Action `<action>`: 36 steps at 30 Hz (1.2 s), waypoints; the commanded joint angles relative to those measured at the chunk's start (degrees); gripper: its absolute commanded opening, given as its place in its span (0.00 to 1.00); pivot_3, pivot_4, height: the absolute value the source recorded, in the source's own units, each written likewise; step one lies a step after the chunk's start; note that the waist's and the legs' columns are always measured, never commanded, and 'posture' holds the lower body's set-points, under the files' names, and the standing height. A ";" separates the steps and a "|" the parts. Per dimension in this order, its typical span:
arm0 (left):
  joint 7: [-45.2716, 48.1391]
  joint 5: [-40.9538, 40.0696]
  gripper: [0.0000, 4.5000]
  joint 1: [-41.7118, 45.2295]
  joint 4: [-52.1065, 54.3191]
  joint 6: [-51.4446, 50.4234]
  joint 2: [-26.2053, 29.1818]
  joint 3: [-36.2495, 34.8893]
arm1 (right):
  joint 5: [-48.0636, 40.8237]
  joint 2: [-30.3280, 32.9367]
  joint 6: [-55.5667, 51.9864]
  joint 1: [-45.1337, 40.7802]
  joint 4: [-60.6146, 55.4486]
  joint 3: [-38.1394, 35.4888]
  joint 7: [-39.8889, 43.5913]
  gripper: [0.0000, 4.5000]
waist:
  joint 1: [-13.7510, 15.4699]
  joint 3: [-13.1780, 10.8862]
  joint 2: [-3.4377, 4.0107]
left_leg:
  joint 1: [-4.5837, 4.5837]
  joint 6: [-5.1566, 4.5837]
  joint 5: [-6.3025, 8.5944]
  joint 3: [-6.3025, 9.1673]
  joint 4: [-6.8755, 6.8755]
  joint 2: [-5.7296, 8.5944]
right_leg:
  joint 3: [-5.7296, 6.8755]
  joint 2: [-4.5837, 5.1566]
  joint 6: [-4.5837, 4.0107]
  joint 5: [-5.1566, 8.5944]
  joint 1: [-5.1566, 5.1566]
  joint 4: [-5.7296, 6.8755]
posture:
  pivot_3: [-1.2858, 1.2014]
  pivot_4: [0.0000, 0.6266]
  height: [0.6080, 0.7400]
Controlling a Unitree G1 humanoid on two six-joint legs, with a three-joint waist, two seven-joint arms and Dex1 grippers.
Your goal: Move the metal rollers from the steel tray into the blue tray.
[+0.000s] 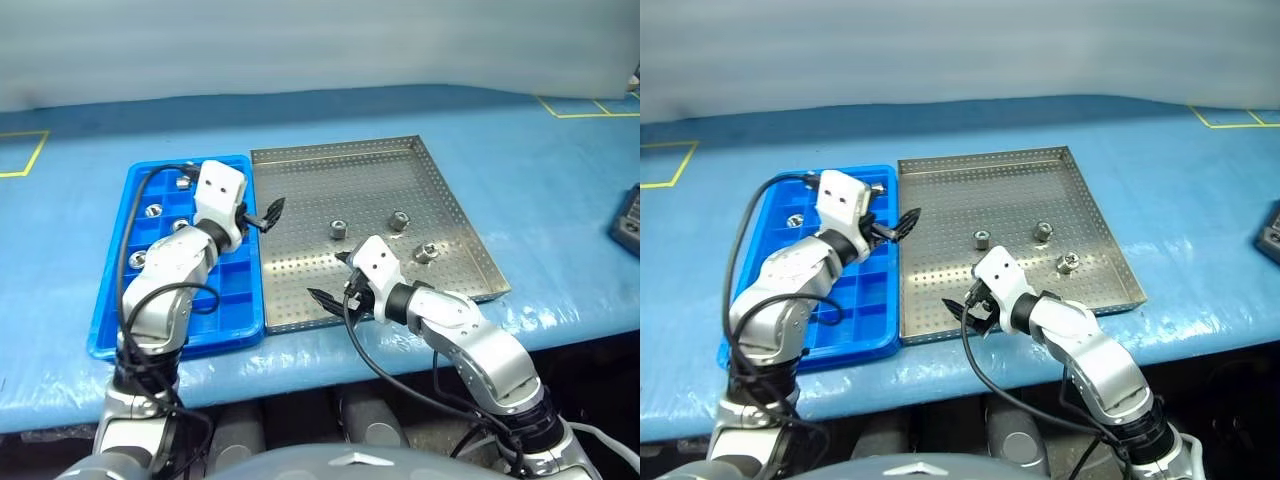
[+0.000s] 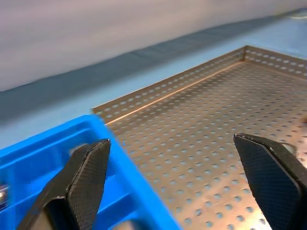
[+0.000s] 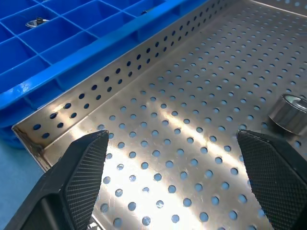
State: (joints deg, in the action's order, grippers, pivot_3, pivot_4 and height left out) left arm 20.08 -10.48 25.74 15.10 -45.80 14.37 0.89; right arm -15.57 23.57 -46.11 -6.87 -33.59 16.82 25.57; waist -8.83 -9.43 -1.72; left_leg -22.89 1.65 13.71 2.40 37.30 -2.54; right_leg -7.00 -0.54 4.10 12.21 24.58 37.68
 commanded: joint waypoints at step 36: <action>-0.53 -0.79 0.38 3.86 -6.09 3.02 -5.63 -1.01 | -0.47 -2.68 0.38 -0.84 -2.26 0.92 -2.29 1.00 | -7.06 -0.04 0.04 | 0.00 0.00 0.00 0.05 -0.23 -0.01 | -0.04 0.01 0.05 0.00 0.05 0.00 | 0.45 0.24 1.00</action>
State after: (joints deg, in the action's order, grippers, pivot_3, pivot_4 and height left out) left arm 20.49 -9.06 29.28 1.68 -44.69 9.05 3.25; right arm -15.69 21.17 -46.75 -6.74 -35.01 17.68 22.65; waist -15.88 -9.47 -1.69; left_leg -22.90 1.65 13.71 2.43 37.09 -2.55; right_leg -7.05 -0.53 4.15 12.21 24.63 37.69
